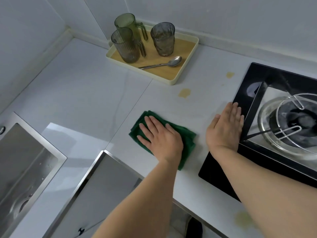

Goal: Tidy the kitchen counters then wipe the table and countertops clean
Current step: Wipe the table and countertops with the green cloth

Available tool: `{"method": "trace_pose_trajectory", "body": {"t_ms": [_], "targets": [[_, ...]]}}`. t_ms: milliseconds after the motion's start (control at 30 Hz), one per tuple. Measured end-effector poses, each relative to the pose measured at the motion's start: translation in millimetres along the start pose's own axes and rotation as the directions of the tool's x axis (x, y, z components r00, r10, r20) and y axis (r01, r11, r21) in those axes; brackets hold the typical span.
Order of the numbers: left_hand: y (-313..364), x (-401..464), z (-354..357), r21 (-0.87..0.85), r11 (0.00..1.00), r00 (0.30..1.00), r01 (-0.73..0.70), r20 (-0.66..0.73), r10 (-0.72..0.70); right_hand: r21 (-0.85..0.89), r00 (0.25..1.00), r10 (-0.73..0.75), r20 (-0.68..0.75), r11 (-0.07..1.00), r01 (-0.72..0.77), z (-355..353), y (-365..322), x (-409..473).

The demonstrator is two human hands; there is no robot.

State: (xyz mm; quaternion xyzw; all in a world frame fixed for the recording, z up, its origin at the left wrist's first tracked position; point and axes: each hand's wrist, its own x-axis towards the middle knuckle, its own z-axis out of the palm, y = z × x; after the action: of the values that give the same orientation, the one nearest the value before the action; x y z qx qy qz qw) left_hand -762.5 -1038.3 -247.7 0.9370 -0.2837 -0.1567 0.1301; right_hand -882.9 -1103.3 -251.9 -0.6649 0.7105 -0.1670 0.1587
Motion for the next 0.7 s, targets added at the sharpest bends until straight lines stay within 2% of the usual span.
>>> {"method": "trace_pose_trajectory", "body": {"t_ms": [133,233,333,433,533,600,700], "targets": [[-11.1,73.0,-21.5,-0.02,0.975,0.971,0.222,-0.091,-0.223,-0.106,1.0,0.006,0.014,0.994,-0.005,3.3,-1.2,-1.5],[-8.8,104.0,-26.7,-0.044,0.951,0.945,0.307,-0.104,-0.31,-0.155,1.0,-0.005,0.007,0.988,0.006,7.3,-1.1,-0.7],[-7.1,105.1,-24.6,-0.032,0.948,0.942,0.316,-0.112,-0.317,-0.193,1.0,0.001,0.005,0.981,0.0,7.5,-0.5,-4.7],[-8.1,105.0,-25.0,-0.009,0.952,0.946,0.307,-0.106,-0.306,-0.101,0.997,0.064,-0.031,0.993,-0.066,-6.5,-13.3,9.5],[-7.2,107.9,-25.5,-0.01,0.954,0.949,0.299,-0.104,-0.298,-0.069,0.998,-0.017,-0.063,0.998,0.012,-22.7,-28.5,61.1],[-3.2,112.9,-24.6,0.003,0.96,0.954,0.278,-0.113,-0.276,-0.122,0.999,-0.047,-0.003,0.991,0.046,-30.9,-25.2,96.9],[0.6,126.3,-23.1,0.004,0.963,0.955,0.269,-0.131,-0.266,-0.237,0.996,0.039,0.081,0.971,-0.019,-27.9,-0.3,122.4]]}}
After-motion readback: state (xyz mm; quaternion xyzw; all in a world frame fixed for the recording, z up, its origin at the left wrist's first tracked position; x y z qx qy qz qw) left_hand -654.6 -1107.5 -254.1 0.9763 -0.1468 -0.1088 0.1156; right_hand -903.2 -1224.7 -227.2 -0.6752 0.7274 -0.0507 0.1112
